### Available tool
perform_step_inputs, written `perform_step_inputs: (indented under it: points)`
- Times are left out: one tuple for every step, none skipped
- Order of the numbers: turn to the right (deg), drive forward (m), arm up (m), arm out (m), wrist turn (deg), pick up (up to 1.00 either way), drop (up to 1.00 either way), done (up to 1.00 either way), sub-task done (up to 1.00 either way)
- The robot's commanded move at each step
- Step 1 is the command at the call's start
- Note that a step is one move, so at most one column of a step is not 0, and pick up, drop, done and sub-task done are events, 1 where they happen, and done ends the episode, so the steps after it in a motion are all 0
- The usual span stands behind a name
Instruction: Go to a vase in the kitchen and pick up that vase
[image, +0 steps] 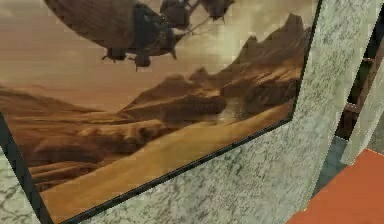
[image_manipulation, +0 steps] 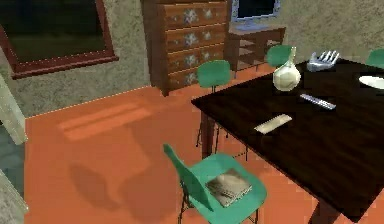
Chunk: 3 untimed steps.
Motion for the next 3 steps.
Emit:
perform_step_inputs:
  points:
    - [45.0,0.0,0.0,0.0,0.0,0.0,0.0,0.0,0.0]
    - [9.0,0.0,0.0,0.0,0.0,0.0,0.0,0.0,0.0]
    - [0.0,1.0,0.0,0.0,0.0,0.0,0.0,0.0,0.0]
